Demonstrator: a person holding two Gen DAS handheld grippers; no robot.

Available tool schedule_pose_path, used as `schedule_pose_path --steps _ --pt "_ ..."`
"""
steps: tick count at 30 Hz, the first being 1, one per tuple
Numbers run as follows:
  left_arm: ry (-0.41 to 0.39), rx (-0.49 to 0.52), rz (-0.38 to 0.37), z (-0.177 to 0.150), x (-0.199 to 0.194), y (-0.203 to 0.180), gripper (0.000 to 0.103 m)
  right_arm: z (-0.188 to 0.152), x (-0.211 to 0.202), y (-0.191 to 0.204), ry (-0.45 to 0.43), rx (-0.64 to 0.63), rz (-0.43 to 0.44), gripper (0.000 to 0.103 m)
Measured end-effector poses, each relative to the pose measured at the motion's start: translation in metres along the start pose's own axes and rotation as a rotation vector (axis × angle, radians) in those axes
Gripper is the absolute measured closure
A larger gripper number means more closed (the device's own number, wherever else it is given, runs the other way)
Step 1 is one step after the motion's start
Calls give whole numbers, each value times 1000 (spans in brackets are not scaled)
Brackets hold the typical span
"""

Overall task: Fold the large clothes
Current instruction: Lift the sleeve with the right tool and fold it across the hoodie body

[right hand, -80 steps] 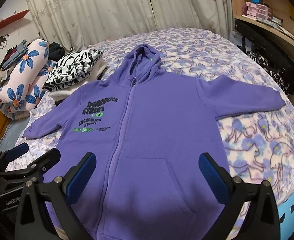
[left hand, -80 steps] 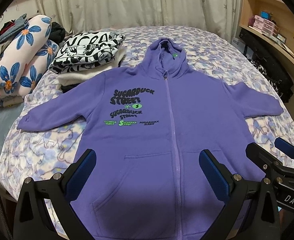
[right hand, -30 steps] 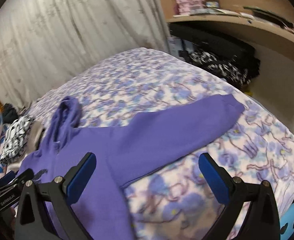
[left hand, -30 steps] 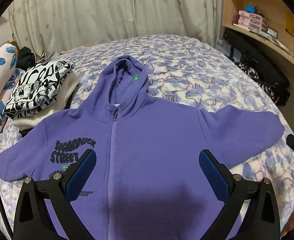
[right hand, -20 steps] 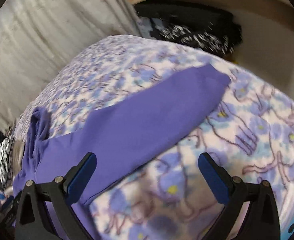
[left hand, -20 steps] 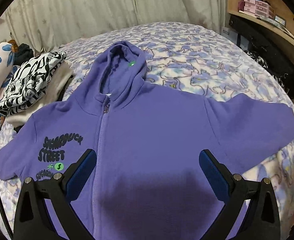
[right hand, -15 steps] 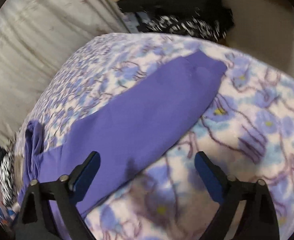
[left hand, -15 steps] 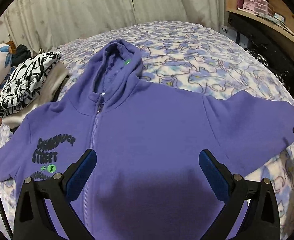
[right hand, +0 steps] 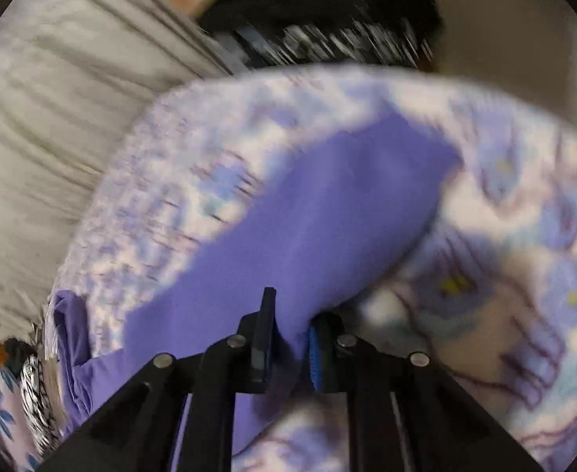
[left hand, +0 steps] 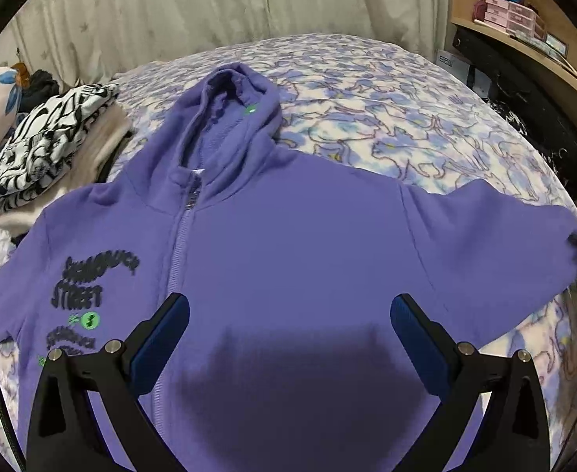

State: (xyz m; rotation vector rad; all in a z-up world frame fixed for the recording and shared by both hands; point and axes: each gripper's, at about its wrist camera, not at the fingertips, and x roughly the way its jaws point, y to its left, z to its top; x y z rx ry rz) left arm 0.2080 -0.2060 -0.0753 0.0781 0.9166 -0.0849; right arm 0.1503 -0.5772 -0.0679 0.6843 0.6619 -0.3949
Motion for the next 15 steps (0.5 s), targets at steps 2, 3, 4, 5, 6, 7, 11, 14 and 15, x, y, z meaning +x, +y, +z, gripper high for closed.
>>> schedule_pose_path --steps 2,3,4,5,6,7,11,14,15 --pt "-15 -6 8 -2 -8 8 1 -8 -34 46 -71 -125 102 91" --pt "-27 -11 12 -3 -13 14 1 -12 -44 63 -85 -172 139 91" --pt "-35 -20 16 -4 -18 20 1 -21 -58 90 -97 -242 186 91" --pt "-41 -31 18 -5 -23 27 1 -32 -70 116 -99 -316 227 91" --pt "-47 -47 17 -6 -28 35 1 -41 -76 134 -96 -368 254 91" --pt "-51 -62 17 -8 -33 43 1 -55 -83 155 -87 -430 288 91" --pt "-54 -145 38 -18 -48 90 1 -128 -85 221 -1 -657 348 91" --pt "-38 -193 55 -30 -50 124 1 -190 -58 243 161 -744 350 89" --pt "-30 -208 64 -34 -49 134 1 -201 -48 244 214 -746 353 85"
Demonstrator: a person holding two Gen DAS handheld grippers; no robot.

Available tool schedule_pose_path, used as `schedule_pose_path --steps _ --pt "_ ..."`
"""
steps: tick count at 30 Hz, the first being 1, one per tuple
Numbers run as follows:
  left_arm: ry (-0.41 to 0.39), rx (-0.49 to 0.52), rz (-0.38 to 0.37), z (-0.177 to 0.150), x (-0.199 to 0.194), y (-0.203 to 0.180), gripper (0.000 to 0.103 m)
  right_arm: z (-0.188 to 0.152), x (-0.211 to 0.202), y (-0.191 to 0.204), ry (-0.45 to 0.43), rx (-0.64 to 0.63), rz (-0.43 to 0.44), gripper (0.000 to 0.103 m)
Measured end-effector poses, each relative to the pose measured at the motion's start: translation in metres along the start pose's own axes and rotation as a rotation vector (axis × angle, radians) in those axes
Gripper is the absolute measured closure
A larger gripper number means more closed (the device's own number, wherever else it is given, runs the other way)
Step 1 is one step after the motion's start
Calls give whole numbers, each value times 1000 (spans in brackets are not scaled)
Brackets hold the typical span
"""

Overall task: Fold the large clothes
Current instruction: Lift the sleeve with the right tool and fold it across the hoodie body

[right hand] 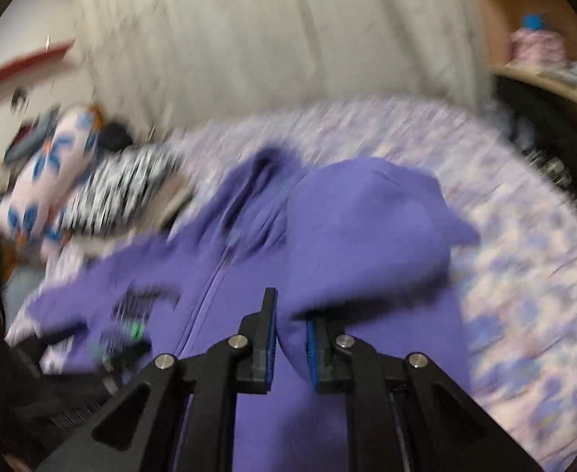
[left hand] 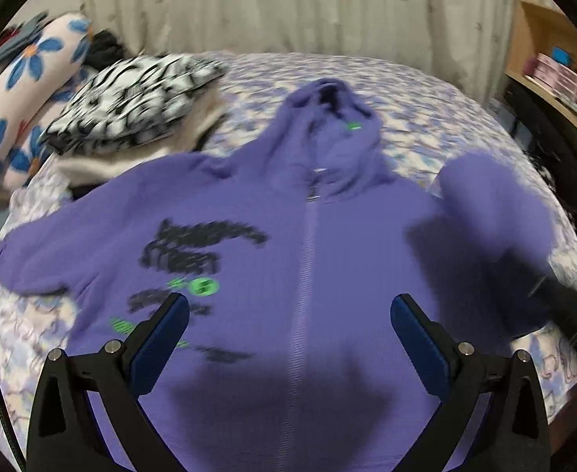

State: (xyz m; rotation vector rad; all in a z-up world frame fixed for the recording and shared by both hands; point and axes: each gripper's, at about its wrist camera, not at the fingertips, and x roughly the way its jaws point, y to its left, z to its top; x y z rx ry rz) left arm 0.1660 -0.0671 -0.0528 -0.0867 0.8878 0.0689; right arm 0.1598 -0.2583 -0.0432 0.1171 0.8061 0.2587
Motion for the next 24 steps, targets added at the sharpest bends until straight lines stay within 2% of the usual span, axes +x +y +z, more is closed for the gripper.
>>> schedule_pose_path --steps 3,4,6,8,12,18,24 --pt "35 -32 21 -7 7 25 1 -29 37 15 147 18 39 72" --pt "47 -41 21 -10 9 31 1 -36 41 18 166 21 38 71" --pt "64 -52 15 -16 12 37 1 -52 38 22 173 37 31 60" --pt "84 -49 -1 -22 15 38 1 -57 30 21 168 77 46 56" --pt "98 -7 -34 -30 16 23 1 -68 8 8 149 148 76 56" --pt "115 74 -95 -38 15 -14 1 -99 -9 -8 131 204 7 56" --pt "142 86 -154 -30 21 -48 1 -114 -8 -25 120 279 73 56"
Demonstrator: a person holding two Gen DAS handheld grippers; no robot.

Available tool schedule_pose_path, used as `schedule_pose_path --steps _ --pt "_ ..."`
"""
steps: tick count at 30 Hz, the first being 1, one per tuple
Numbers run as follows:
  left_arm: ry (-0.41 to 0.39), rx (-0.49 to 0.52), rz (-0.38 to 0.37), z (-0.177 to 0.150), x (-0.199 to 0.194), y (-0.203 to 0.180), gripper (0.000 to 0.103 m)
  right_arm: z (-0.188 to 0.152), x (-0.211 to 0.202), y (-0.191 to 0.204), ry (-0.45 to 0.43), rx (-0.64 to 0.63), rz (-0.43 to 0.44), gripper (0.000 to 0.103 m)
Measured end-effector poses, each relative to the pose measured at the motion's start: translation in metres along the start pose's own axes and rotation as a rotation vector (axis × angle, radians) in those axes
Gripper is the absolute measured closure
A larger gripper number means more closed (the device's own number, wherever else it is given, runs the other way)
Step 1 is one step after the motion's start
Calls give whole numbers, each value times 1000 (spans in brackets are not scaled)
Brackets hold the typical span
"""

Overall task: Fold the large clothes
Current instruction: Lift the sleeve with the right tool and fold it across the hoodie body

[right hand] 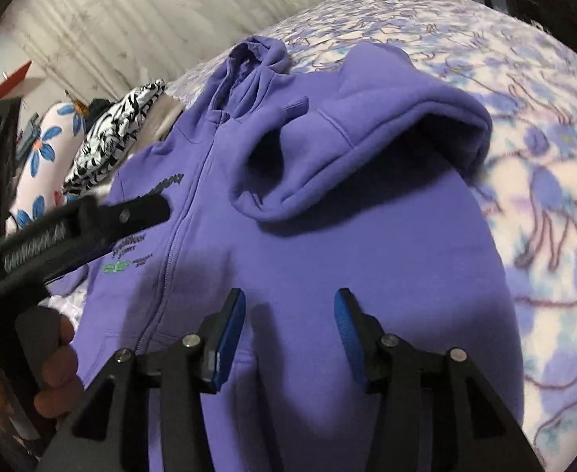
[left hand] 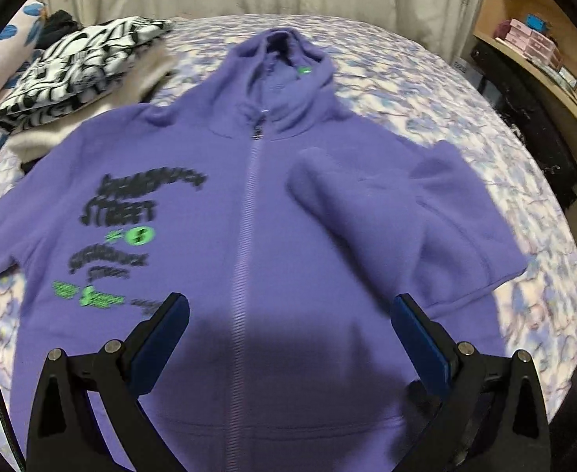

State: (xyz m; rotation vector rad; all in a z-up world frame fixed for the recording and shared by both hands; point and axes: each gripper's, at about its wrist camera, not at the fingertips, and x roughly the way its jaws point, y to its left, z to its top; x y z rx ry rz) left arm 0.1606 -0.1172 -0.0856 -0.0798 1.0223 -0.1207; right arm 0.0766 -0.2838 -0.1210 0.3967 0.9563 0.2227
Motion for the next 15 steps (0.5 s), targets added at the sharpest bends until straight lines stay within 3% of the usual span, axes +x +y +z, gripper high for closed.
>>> schedule_pose_path --steps 2,7,10,14,15 --pt "-6 2 -25 9 2 -11 1 -1 2 -2 -3 10 6 56" --pt "-17 37 5 28 15 -37 1 -5 5 0 -15 -10 -2 56" --pt "21 73 25 35 34 -52 1 -6 6 -1 -18 -10 1 55" --pt "102 147 115 35 62 -70 2 -6 7 -4 -17 -3 10 55" --pt "107 177 144 34 68 -73 8 -6 7 -4 -17 -2 11 55"
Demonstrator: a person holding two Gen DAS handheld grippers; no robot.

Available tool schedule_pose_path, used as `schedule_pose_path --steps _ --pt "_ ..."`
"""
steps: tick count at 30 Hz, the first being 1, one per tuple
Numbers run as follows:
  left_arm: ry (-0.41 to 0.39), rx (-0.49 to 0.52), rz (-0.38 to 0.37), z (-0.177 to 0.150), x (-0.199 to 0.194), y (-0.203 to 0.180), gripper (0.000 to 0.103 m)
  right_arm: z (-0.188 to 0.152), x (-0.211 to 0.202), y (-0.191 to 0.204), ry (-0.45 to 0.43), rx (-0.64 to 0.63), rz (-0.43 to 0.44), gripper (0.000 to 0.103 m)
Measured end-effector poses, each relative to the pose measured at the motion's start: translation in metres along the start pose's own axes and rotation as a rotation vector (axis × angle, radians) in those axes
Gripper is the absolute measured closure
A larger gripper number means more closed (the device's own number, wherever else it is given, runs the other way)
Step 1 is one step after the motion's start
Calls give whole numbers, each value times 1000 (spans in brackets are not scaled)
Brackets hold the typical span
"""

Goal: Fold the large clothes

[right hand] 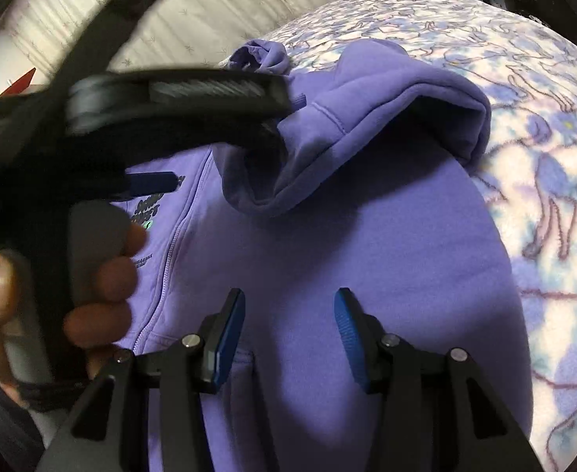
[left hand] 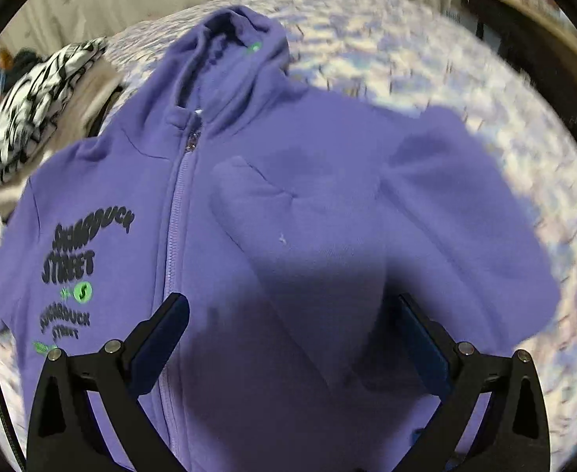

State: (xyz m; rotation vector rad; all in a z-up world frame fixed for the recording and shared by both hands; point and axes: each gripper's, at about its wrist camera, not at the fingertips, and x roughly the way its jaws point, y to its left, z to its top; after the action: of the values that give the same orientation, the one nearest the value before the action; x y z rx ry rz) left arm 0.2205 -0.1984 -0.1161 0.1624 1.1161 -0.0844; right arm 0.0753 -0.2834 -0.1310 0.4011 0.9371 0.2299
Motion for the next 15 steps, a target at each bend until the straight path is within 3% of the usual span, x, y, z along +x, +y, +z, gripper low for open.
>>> schedule_pose_path --steps 1,2,3,5,8,9,11,14,15 --pt "-9 17 19 1 1 -1 20 0 0 0 0 1 2 55" --pt "-15 25 21 2 1 1 58 0 0 0 -1 2 3 55" --pt "-6 25 -27 5 0 7 80 -1 0 -1 -2 3 5 55" --pt "-11 -17 -99 11 -7 23 85 -1 0 -1 -2 4 7 55" --pt "-126 -62 -122 17 -35 57 86 0 1 -1 -2 -1 3 55" --pt "-182 -82 -95 16 -46 75 86 0 0 -2 -2 -1 2 55" --pt "-219 -117 -34 10 -51 103 79 1 0 -2 -2 -1 2 55" --pt "-154 -191 -3 -9 -32 145 39 2 -1 -2 0 -6 -4 55" --pt "-112 -226 -1 -20 -20 161 36 1 -1 -2 1 -8 -6 55"
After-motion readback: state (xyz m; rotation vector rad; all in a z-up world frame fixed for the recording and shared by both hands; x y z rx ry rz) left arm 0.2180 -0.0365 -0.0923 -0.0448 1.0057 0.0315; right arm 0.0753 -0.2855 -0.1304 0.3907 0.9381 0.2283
